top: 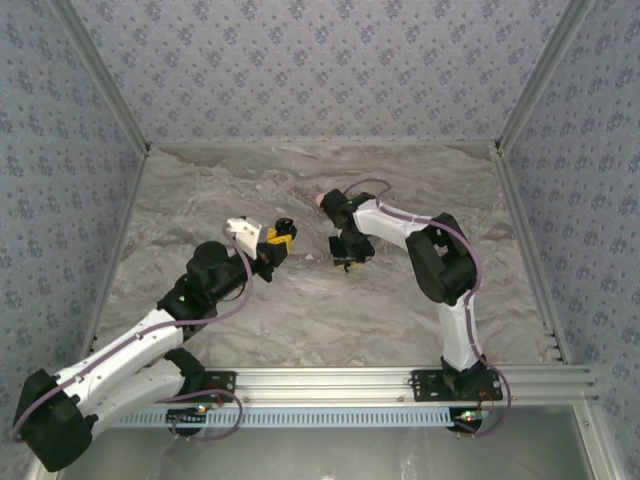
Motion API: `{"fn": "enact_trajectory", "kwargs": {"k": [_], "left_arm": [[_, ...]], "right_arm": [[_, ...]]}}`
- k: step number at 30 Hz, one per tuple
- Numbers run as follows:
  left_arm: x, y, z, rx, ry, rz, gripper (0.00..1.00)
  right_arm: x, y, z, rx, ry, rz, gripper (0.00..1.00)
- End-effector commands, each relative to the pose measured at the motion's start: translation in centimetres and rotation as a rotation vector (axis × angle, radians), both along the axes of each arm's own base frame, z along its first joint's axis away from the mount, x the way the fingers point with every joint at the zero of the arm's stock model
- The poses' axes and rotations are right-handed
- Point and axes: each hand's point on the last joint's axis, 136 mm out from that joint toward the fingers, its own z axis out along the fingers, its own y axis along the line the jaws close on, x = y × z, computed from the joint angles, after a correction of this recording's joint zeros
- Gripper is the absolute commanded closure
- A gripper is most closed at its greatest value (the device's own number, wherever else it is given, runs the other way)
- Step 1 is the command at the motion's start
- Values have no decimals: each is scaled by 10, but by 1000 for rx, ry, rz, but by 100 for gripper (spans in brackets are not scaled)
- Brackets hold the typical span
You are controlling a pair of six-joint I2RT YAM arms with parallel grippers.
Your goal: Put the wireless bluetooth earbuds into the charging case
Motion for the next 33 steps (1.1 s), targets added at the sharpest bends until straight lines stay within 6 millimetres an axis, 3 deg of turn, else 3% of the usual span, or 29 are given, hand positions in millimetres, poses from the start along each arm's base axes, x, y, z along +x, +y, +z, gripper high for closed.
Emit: {"fn": "enact_trajectory", "kwargs": {"k": [1, 20, 33], "left_arm": [[-2, -1, 15, -36, -30, -11, 81], [-2, -2, 16, -40, -30, -15, 81], [-2, -3, 15, -38, -24, -20, 81]], "right_arm": [[-11, 3, -3, -9, 46, 16, 67], [-15, 3, -4, -7, 67, 44, 71], [-2, -2, 5, 25, 11, -2, 78]]}}
